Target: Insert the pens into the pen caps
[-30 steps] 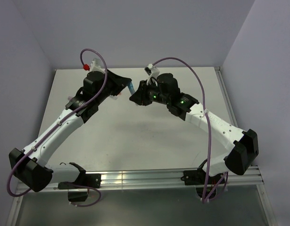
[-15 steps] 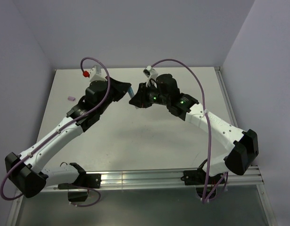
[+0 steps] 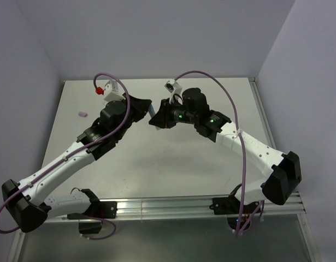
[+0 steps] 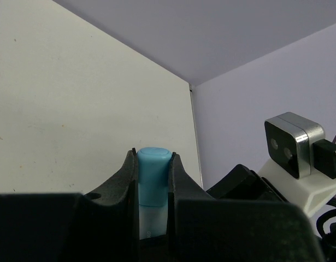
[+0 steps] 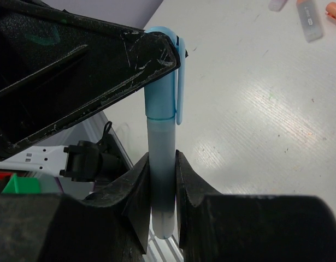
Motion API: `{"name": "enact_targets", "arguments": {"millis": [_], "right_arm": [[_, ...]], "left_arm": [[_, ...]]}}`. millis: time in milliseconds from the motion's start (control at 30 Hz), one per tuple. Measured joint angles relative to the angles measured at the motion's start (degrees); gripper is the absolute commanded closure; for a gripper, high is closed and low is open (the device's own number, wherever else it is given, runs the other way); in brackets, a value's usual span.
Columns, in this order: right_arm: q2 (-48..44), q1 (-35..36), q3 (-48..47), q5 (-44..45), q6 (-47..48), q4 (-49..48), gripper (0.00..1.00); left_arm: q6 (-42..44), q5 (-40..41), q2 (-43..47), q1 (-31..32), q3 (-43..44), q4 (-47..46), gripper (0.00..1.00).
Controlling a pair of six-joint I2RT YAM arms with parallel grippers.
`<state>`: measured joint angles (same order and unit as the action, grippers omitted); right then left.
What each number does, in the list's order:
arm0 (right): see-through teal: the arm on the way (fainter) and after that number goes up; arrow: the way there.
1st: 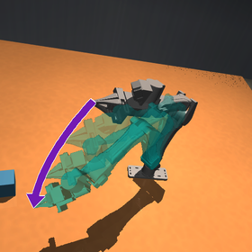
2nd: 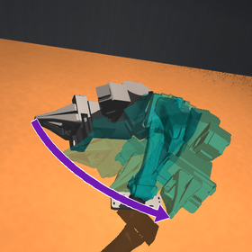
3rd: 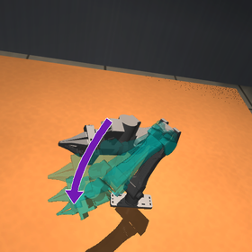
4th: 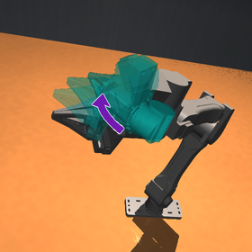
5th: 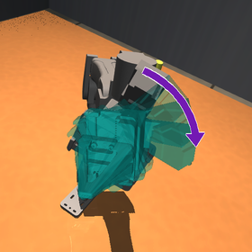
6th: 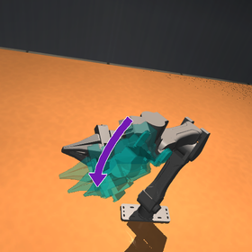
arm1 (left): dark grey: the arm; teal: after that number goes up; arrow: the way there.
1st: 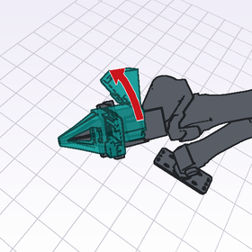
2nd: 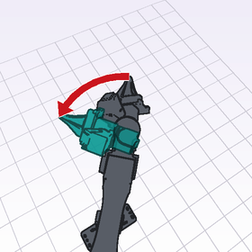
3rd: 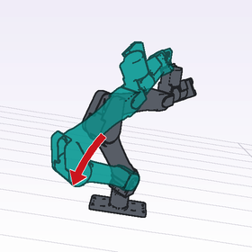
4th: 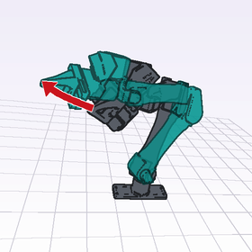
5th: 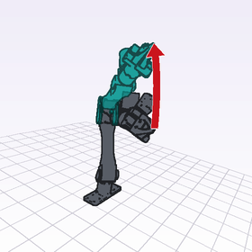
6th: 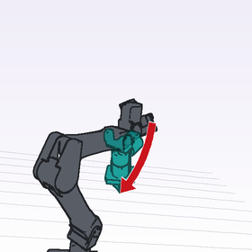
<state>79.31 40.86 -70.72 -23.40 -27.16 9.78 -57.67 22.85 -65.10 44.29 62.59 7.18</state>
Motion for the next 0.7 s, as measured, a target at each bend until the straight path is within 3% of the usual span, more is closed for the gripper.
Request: {"name": "enact_targets", "arguments": {"millis": [700], "right_arm": [[-0.07,-0.31,-1.20,-3.02,1.60,2.47,1.00]], "left_arm": [[0.09,9.62,1.05,5.70,-0.72,0.28,1.00]]}}
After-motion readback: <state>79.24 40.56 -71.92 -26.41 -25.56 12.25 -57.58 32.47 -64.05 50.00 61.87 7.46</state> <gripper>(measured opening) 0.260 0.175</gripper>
